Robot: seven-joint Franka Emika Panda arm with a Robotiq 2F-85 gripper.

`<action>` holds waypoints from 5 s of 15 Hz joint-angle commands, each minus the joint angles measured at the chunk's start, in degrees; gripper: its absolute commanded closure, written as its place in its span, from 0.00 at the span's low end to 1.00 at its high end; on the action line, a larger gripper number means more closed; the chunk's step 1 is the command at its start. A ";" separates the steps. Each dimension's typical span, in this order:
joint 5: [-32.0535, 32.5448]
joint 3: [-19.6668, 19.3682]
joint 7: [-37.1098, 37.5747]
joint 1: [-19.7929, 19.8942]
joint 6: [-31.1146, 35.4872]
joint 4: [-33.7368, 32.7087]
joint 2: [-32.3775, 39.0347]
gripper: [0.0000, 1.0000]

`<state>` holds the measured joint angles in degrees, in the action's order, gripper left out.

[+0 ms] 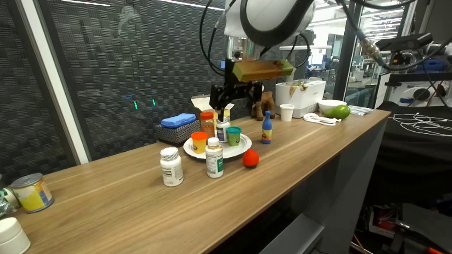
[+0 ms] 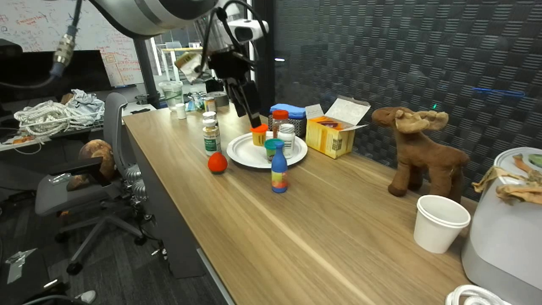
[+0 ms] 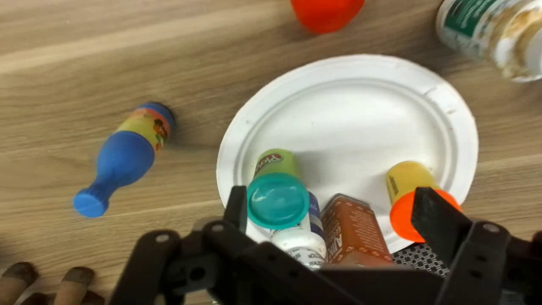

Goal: Pick up the bottles and small containers from the table and put them on the white plate.

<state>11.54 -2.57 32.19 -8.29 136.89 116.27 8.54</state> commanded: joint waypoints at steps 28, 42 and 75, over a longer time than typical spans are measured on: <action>-3.23 6.30 6.98 -3.44 -6.81 -5.26 3.23 0.00; -3.18 6.59 7.50 -3.20 -10.26 -6.28 4.20 0.81; 6.99 1.50 7.38 -0.82 -9.10 -10.95 7.90 0.92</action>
<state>18.73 -0.58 39.50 -9.02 128.61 105.97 16.29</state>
